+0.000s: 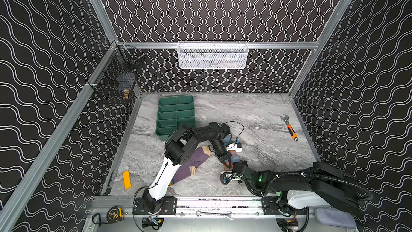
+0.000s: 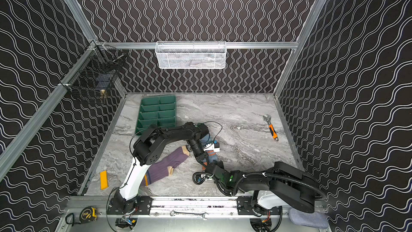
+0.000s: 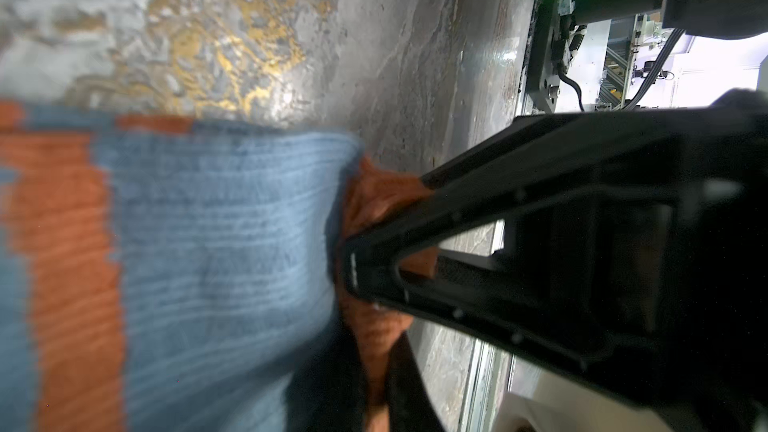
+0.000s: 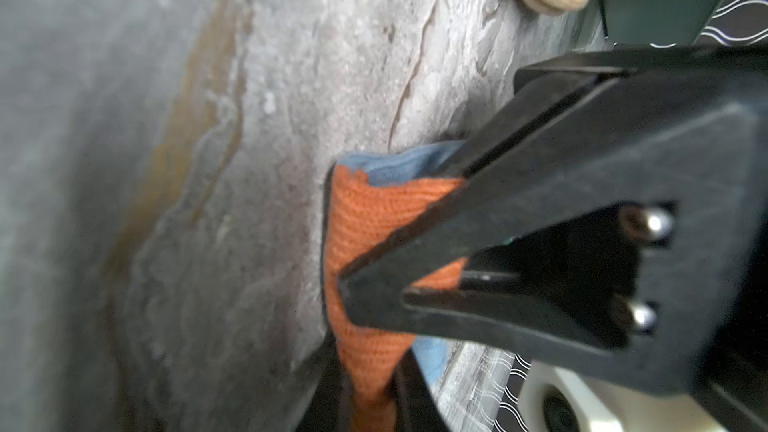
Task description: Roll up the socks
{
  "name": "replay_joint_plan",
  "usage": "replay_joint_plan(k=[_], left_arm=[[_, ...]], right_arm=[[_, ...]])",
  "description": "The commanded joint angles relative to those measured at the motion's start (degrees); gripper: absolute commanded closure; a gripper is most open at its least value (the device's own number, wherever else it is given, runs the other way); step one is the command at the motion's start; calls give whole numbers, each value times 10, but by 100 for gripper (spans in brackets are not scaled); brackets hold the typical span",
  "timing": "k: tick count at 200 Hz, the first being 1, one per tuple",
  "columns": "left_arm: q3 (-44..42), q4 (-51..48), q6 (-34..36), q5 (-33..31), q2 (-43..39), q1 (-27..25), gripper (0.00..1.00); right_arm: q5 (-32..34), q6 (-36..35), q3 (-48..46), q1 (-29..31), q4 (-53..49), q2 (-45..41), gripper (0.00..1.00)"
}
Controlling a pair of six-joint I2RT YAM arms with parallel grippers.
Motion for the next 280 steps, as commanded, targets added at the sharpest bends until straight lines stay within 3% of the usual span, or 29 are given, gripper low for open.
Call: replay_joint_plan(k=[1, 22, 34, 55, 76, 122, 152, 186, 203, 222, 243, 261, 280], left_arm=[[-12, 16, -10, -205, 14, -1, 100], [-14, 19, -9, -205, 9, -1, 100], [-19, 26, -11, -205, 4, -1, 95], [-39, 51, -13, -194, -23, 0, 73], [-69, 85, -17, -206, -71, 0, 59], [-118, 149, -36, -275, -205, 3, 53], [-171, 238, -71, -388, -336, 20, 50], [-248, 355, -73, -647, -532, 26, 52], [-283, 405, -41, -718, -644, 27, 49], [-307, 413, 18, -663, -757, 27, 48], [-307, 357, 79, -516, -846, 27, 49], [-287, 261, 129, -359, -879, 27, 49], [-291, 199, 156, -283, -885, 26, 49]], right_arm=[[-74, 16, -1, 0, -84, 19, 96], [-81, 27, 7, 0, -111, 18, 100], [-87, 35, 11, 0, -132, 12, 100], [-104, 48, 13, 0, -170, -6, 100], [-117, 57, 5, 1, -181, -25, 100], [-181, 115, 47, -1, -267, -21, 100], [-224, 150, 79, -3, -310, 3, 100], [-297, 185, 128, -27, -370, 18, 100], [-338, 197, 162, -44, -410, 38, 100], [-384, 207, 202, -65, -451, 67, 100], [-424, 217, 245, -93, -481, 100, 100], [-456, 219, 275, -116, -510, 126, 100], [-477, 216, 293, -138, -523, 148, 100]])
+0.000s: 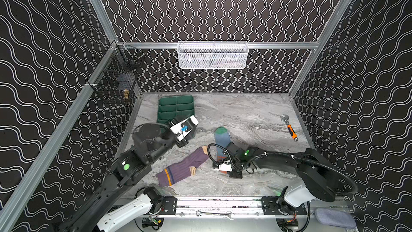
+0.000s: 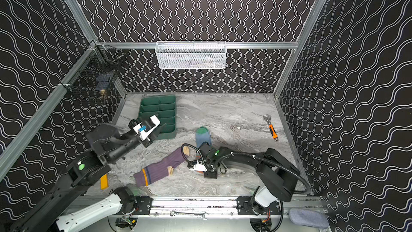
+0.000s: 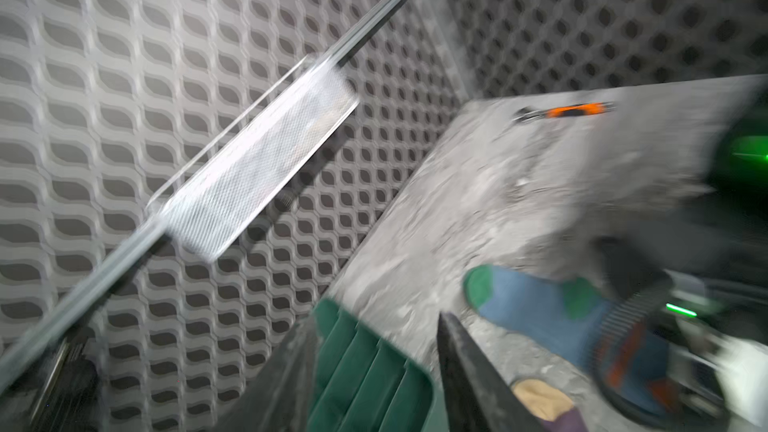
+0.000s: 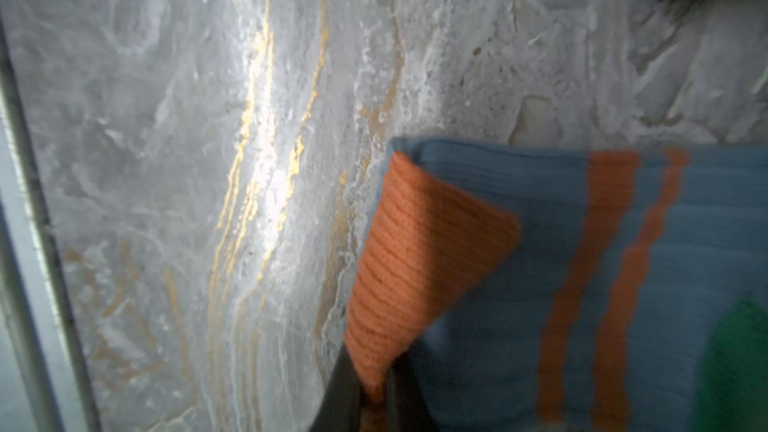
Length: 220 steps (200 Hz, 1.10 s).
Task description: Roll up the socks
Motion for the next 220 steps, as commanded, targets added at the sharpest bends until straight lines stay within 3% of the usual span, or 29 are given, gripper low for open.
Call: replay_joint_plan(k=[1, 17, 34, 64, 85, 99, 115, 151, 220], left_arm=[[-4, -116, 75, 169, -4, -1, 49], [-39, -134, 101, 183, -4, -5, 49], [-87, -124, 131, 148, -2, -33, 49], [-167, -73, 188, -19, 31, -184, 48], [-209, -35, 204, -127, 118, -289, 48], [-228, 16, 207, -185, 192, -327, 52], [-242, 99, 191, -218, 267, -335, 57], [-301, 296, 217, -248, 362, -332, 53], [-279, 353, 185, -237, 459, -306, 57]], right_arm=[[-85, 5, 11, -18, -112, 29, 100], [-96, 3, 24, -35, -112, 49, 100], [-99, -1, 44, -51, -115, 72, 100], [-97, -1, 71, -74, -117, 111, 100], [-102, -2, 75, -79, -107, 122, 100], [-106, -1, 73, -80, -99, 126, 100], [-109, -3, 69, -79, -89, 127, 100], [-111, -6, 60, -79, -76, 113, 100], [-117, -4, 57, -79, -71, 106, 100]])
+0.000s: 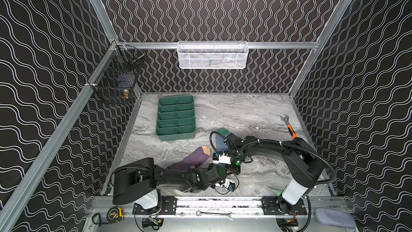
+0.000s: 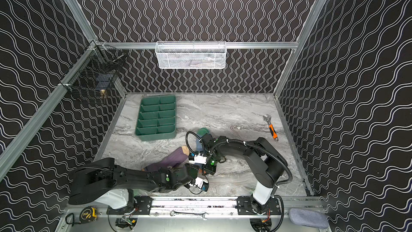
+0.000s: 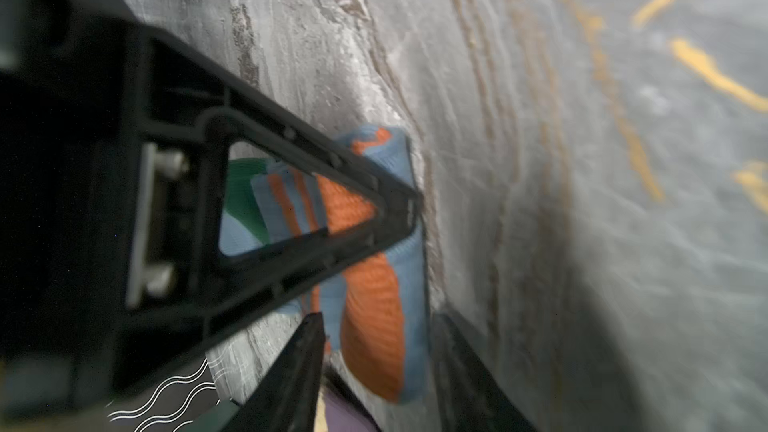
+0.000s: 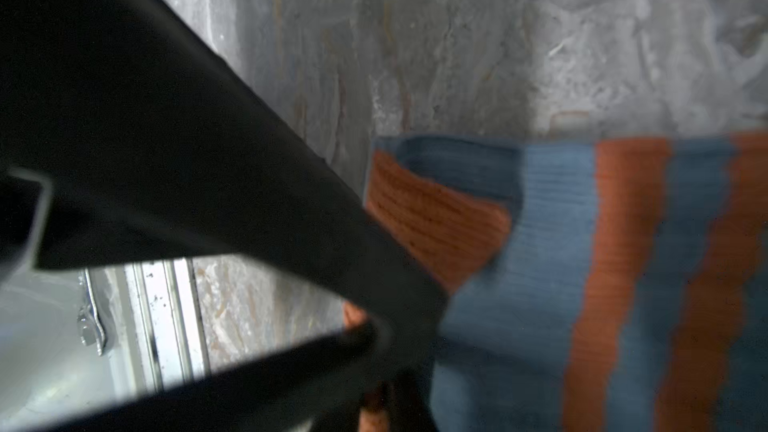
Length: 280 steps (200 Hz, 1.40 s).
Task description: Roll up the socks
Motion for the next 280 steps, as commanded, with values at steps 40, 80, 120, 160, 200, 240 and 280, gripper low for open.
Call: replay_joint_plan(k=[40, 80, 120, 160, 200, 240, 280], left_arm=[[28, 4, -46, 39, 50, 20, 72], [48, -24, -80, 58, 70, 37, 95], [74, -83, -115, 72, 66, 53, 100], [121, -192, -157, 129, 60, 77, 100], [122, -204, -172, 169, 59, 98, 100], [140, -218, -186, 199, 63, 123, 100], [189, -289, -199, 281, 81, 154, 100]], right_arm=[[63, -3, -9, 2, -9, 7, 100], [65, -1, -12, 2, -6, -3, 100], [73, 4, -35, 2, 11, -39, 100], [99, 10, -75, 2, 47, -92, 82], [144, 25, -115, 2, 92, -176, 65], [207, 33, -156, -6, 143, -326, 62], [355, 110, -170, -78, 276, -474, 54]])
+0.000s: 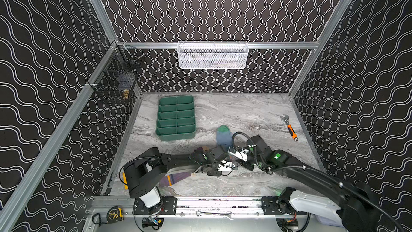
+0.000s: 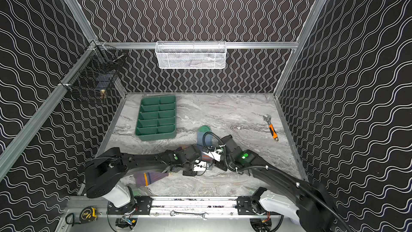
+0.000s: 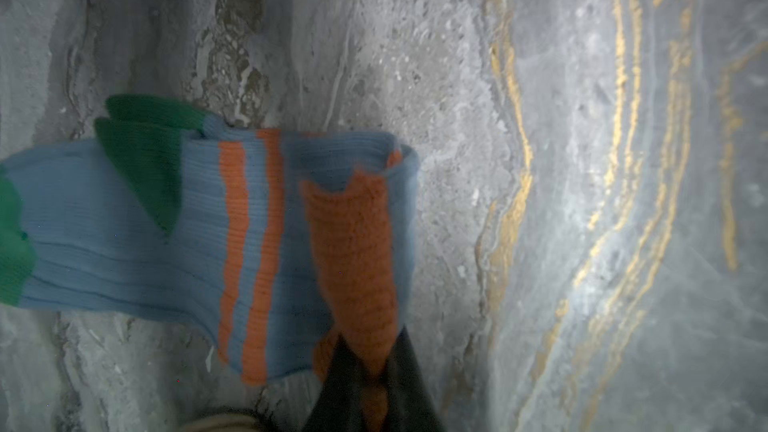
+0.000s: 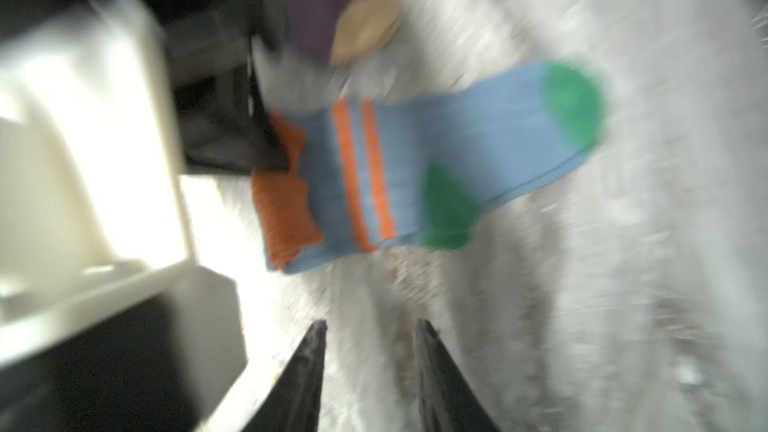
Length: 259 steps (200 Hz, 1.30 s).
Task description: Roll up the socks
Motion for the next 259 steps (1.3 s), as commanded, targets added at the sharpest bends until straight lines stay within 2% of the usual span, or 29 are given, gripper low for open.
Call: replay_joint_plan(k=[1, 7, 16, 22, 33, 43, 49, 70, 88, 99, 111, 130, 146, 159, 174, 186, 206, 235, 259], left_arm=[[27, -63, -30, 69, 12, 16, 100], [37, -78, -35, 85, 18, 23, 100], [55, -102, -37, 110, 30, 32, 100], [65, -113, -40, 120, 37, 36, 100], [84, -139, -44, 142, 52, 43, 100], [104, -165, -48, 165, 69, 51, 100], [118, -183, -52, 174, 81, 55, 100], [165, -234, -78, 200, 131, 73, 100], [202, -261, -102, 210, 176, 90, 100], [218, -273, -117, 213, 199, 98, 100], [233, -283, -127, 220, 218, 108, 100], [250, -290, -138, 225, 236, 117, 100], [265, -296, -144, 228, 249, 123, 100], [281, -304, -149, 233, 264, 131, 100], [298, -314, -149, 234, 281, 138, 100], [309, -319, -149, 237, 292, 142, 100], [320, -323, -147, 245, 300, 144, 100], [329, -327, -144, 255, 311, 145, 100], [332, -328, -143, 260, 319, 146, 100]], right_arm=[[131, 68, -2, -38, 125, -60, 54], [170, 95, 0, -50, 146, -77, 50], [223, 134, 7, -62, 174, -97, 38], [281, 162, 20, -70, 183, -112, 27], [351, 189, 43, -75, 187, -127, 14], [383, 201, 62, -75, 180, -138, 4], [381, 197, 71, -76, 172, -145, 3], [313, 154, 96, -76, 127, -160, 2], [188, 109, 113, -75, 53, -166, 5], [118, 76, 119, -74, 11, -164, 15], [81, 54, 131, -69, -42, -146, 23], [127, 22, 143, -21, -108, -103, 30], [251, -27, 104, 94, -114, -81, 30], [336, -74, 57, 187, -102, -63, 35], [390, -94, 21, 268, -84, -34, 37], [405, -91, 10, 313, -75, -4, 38], [403, -97, -12, 334, -36, 48, 37], [403, -149, -52, 333, 84, 123, 37], [396, -173, -61, 325, 134, 184, 37]])
